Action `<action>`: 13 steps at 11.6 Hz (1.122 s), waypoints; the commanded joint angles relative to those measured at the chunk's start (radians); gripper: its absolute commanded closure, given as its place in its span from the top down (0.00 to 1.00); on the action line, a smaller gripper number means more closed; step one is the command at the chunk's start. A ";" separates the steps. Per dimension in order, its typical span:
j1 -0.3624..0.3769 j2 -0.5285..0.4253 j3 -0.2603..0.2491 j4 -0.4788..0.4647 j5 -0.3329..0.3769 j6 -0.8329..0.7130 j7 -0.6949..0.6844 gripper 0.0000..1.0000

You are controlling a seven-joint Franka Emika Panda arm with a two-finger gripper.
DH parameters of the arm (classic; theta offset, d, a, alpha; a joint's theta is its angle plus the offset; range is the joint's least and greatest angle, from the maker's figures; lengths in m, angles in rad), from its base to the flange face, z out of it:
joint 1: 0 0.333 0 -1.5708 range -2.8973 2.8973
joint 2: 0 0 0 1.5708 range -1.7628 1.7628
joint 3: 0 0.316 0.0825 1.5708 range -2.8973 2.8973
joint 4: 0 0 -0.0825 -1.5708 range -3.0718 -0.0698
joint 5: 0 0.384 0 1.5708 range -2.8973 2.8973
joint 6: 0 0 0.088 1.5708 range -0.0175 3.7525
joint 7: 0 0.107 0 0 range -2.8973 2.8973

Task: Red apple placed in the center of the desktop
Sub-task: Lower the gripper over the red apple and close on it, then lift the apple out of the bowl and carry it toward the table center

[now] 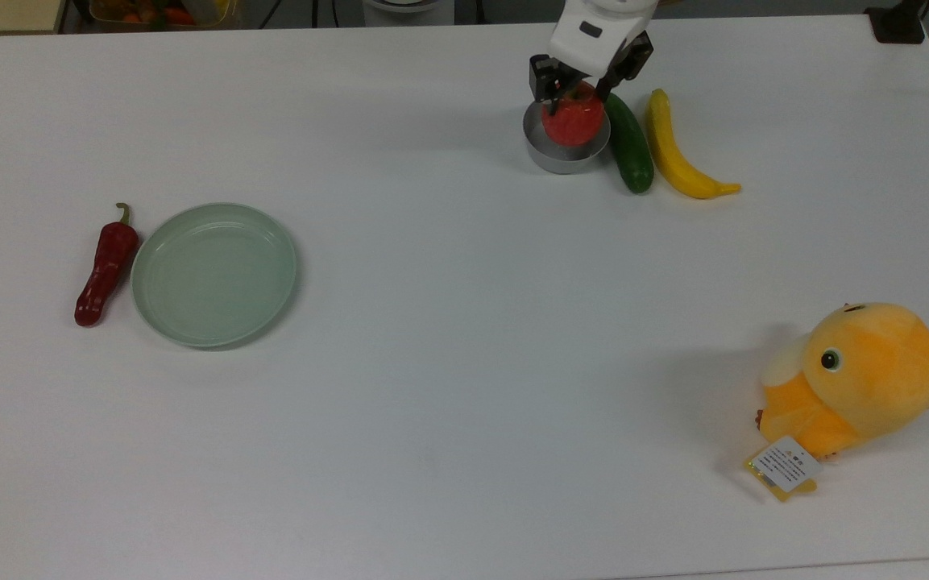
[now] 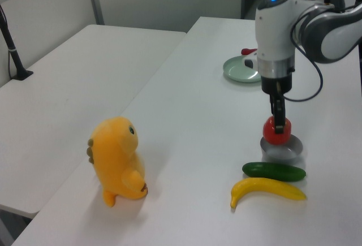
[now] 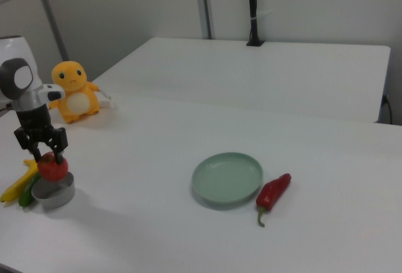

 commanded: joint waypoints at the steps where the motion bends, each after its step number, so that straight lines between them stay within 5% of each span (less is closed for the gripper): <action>1: -0.066 -0.014 -0.021 0.059 -0.014 0.004 0.015 0.20; 7: -0.093 0.112 -0.199 0.140 -0.012 0.305 0.018 0.20; 13: -0.127 0.236 -0.257 0.188 -0.038 0.453 0.033 0.20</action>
